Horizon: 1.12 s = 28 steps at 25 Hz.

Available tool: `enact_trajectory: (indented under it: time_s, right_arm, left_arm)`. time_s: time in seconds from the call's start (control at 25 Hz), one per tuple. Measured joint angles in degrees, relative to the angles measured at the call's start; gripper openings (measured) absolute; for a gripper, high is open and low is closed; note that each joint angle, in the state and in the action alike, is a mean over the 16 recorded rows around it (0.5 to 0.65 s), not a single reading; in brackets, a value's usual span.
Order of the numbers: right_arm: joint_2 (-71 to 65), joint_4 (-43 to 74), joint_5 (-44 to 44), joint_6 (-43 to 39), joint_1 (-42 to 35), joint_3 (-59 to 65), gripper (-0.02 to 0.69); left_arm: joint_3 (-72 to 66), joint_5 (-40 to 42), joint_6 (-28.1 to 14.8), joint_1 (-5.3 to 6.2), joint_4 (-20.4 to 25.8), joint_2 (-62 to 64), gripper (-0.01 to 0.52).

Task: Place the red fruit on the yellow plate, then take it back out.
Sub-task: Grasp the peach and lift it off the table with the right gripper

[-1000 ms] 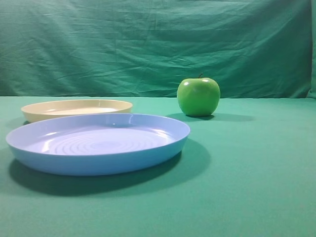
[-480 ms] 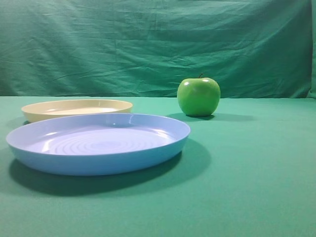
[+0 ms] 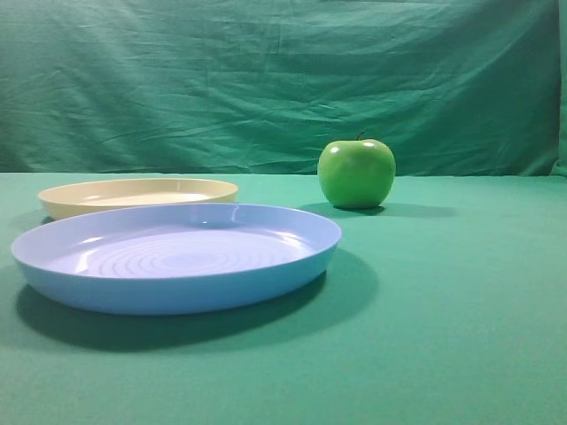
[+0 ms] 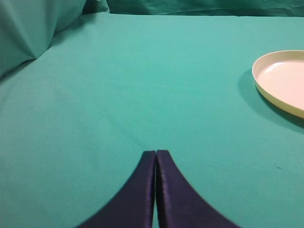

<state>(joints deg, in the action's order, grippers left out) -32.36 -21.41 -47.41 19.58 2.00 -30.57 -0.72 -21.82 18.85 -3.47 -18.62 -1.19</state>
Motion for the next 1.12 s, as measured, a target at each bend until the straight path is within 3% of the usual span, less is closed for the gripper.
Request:
enact_trajectory:
  time_s: [0.24,0.52,0.68,1.12]
  right_arm:
    - [-14.0,3.1,-4.8,-0.4,3.8,-6.4,0.000]
    - [-28.0,8.1,-2.7,-2.2,8.2,-10.5,0.042]
    - [-34.8,10.5,0.1,-2.8,10.0,-11.6,0.153]
    - [-49.3,11.9,8.3,-1.7,10.8,-12.3,0.569]
  left_arm:
    - [0.0,0.0,0.0,0.00,0.0,0.0,0.000]
    - [0.0,0.0,0.1,0.00,0.0,0.0,0.000]
    - [0.0,0.0,0.1,0.00,0.0,0.0,0.000]
    - [0.0,0.0,0.1,0.00,0.0,0.0,0.000]
